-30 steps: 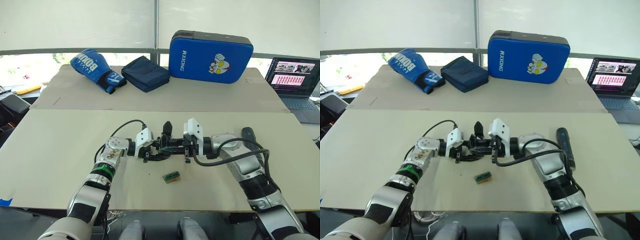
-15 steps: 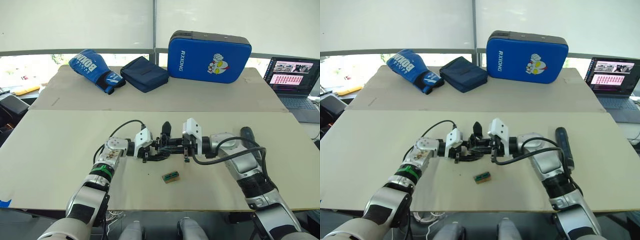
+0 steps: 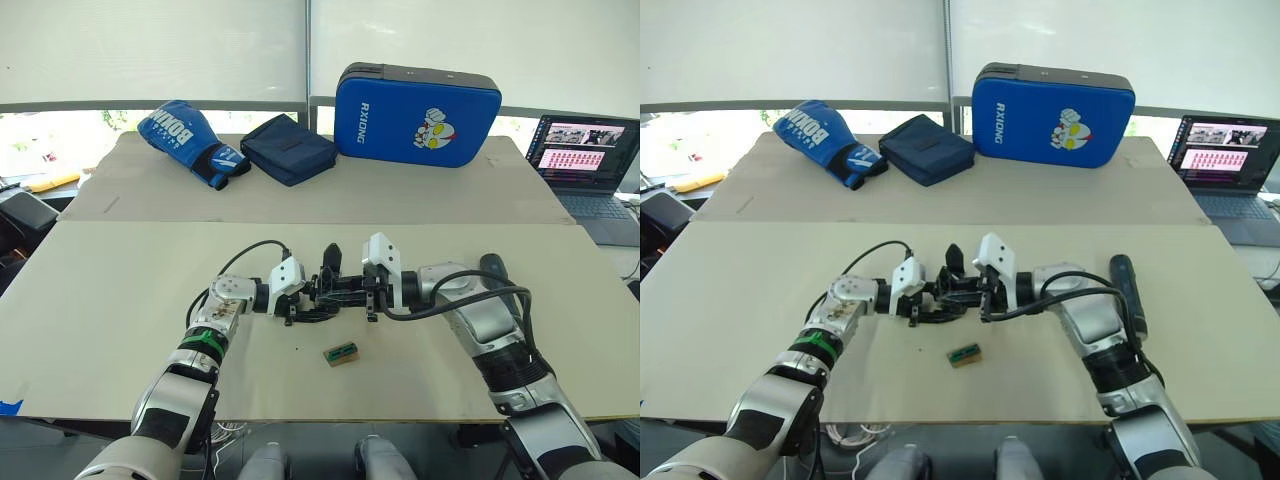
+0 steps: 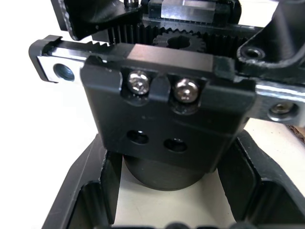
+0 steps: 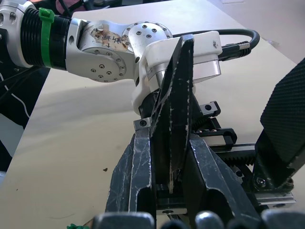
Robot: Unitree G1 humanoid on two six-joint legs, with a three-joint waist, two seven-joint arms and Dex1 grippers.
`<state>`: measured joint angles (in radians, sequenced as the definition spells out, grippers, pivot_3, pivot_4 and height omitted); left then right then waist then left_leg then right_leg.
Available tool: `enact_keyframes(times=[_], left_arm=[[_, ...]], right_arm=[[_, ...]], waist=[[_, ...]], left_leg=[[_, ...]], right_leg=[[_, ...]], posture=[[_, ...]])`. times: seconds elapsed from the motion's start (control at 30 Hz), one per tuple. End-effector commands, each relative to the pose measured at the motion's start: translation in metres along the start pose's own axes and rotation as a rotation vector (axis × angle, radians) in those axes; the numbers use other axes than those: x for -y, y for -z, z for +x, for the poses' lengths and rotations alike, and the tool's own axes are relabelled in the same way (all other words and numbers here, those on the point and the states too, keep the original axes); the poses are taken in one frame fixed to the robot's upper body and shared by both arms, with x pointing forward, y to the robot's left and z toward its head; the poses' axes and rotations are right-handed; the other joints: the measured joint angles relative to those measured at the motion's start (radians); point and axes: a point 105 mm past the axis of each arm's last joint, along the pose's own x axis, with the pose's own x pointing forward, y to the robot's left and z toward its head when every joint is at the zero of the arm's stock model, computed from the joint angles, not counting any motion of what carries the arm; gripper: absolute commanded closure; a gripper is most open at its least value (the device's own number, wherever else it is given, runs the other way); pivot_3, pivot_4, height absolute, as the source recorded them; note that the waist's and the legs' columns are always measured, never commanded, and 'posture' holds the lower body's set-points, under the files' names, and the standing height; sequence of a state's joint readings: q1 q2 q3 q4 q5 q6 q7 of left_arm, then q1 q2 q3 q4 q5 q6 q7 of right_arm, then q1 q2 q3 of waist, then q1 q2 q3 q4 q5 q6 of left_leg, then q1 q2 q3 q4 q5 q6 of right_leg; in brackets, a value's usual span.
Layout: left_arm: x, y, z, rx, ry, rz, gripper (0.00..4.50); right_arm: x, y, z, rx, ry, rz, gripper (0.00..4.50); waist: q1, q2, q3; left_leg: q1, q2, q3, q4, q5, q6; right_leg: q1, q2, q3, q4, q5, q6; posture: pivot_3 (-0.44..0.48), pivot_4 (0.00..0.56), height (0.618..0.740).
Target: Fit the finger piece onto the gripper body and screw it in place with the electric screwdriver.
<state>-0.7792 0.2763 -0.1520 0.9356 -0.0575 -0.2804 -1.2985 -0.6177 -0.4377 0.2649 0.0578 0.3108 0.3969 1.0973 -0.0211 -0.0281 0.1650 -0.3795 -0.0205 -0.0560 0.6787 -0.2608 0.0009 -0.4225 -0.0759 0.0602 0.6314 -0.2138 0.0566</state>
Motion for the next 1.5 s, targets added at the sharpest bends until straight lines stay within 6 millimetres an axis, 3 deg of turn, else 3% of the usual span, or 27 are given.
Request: enact_keyframes(times=[0.03, 0.13, 0.2, 0.5, 0.73, 0.93, 1.0, 1.1, 1.2, 1.33, 1.5], left_arm=[[0.008, 0.01, 0.001, -0.035, 0.034, -0.025, 2.2], [0.007, 0.011, 0.001, -0.038, 0.03, -0.025, 2.2], [0.006, 0.011, 0.001, -0.04, 0.025, -0.025, 2.2], [0.002, 0.011, 0.0, -0.035, -0.006, -0.035, 2.2], [0.002, 0.011, 0.001, -0.032, -0.011, -0.04, 2.2], [0.001, 0.01, 0.001, -0.015, -0.021, -0.07, 2.2], [-0.001, 0.009, 0.001, -0.008, -0.032, -0.069, 1.17], [-0.004, 0.006, -0.002, 0.006, -0.053, -0.065, 0.01], [-0.006, 0.004, -0.01, 0.019, -0.061, -0.071, 0.01], [-0.007, 0.008, -0.037, 0.008, -0.085, -0.069, 0.01], [0.0, 0.008, -0.079, 0.032, -0.101, -0.09, 0.01]], right_arm=[[0.005, 0.003, 0.001, -0.002, 0.041, -0.016, 4.13], [0.007, -0.01, 0.001, 0.066, 0.052, -0.014, 4.13], [0.009, -0.019, 0.0, 0.109, 0.068, -0.069, 3.1], [-0.004, -0.038, -0.003, 0.203, -0.009, -0.127, 0.02], [-0.006, -0.04, -0.01, 0.23, -0.013, -0.124, 0.02], [-0.013, -0.061, -0.016, 0.365, -0.037, -0.166, 0.02], [-0.016, -0.068, -0.02, 0.398, -0.042, -0.191, 0.0], [-0.02, -0.079, -0.027, 0.428, -0.042, -0.224, 0.0], [-0.023, -0.086, -0.036, 0.44, -0.036, -0.242, 0.0], [-0.027, -0.091, -0.063, 0.432, 0.036, -0.255, 0.0], [-0.034, -0.079, -0.11, 0.359, 0.213, -0.199, 0.0]], waist=[[-0.001, 0.0, 0.0], [-0.004, 0.0, 0.0], [-0.005, 0.0, 0.0], [-0.002, 0.0, 0.0], [-0.001, 0.0, 0.0], [0.001, 0.0, 0.0], [0.001, 0.0, 0.0], [0.001, 0.0, 0.0], [0.001, 0.0, 0.0], [-0.005, 0.0, 0.0], [-0.012, 0.0, 0.0]], left_leg=[[0.0, 0.0, 0.0, 0.0, 0.0, 0.0], [0.0, 0.0, 0.0, 0.0, 0.0, 0.0], [0.0, 0.0, 0.0, 0.0, 0.0, 0.0], [-0.001, 0.0, 0.0, 0.0, 0.0, 0.0], [0.0, 0.0, 0.0, 0.0, 0.0, 0.0], [0.0, 0.0, 0.0, 0.0, 0.0, 0.0], [0.0, 0.0, 0.0, 0.0, 0.0, 0.0], [0.0, 0.0, 0.0, 0.0, 0.0, 0.0], [0.0, 0.0, 0.0, 0.0, 0.0, 0.0], [0.0, 0.001, 0.0, -0.001, 0.0, 0.0], [-0.001, 0.001, -0.001, -0.002, 0.0, 0.0]], right_leg=[[0.0, 0.0, 0.0, 0.0, 0.0, 0.0], [0.0, 0.0, 0.0, 0.0, 0.0, 0.0], [0.0, 0.0, 0.0, 0.001, 0.0, 0.0], [-0.001, 0.0, 0.0, 0.0, 0.0, 0.0], [0.0, 0.0, 0.0, 0.0, 0.0, 0.0], [0.0, 0.0, 0.0, 0.001, 0.0, 0.0], [0.0, 0.0, 0.0, 0.001, 0.0, 0.0], [0.0, 0.0, 0.0, 0.001, 0.0, 0.0], [0.0, 0.0, 0.0, 0.001, 0.0, 0.0], [-0.001, 0.0, 0.0, 0.001, 0.0, 0.0], [-0.002, 0.0, 0.0, 0.0, 0.0, -0.001]], posture=[[0.0, 0.15, 0.74], [0.0, 0.15, 0.74], [0.0, 0.15, 0.74], [0.0, 0.15, 0.74], [0.0, 0.15, 0.74], [0.0, 0.15, 0.74], [0.0, 0.15, 0.74], [0.0, 0.15, 0.74], [0.0, 0.15, 0.74], [0.0, 0.15, 0.74], [0.0, 0.15, 0.74]])
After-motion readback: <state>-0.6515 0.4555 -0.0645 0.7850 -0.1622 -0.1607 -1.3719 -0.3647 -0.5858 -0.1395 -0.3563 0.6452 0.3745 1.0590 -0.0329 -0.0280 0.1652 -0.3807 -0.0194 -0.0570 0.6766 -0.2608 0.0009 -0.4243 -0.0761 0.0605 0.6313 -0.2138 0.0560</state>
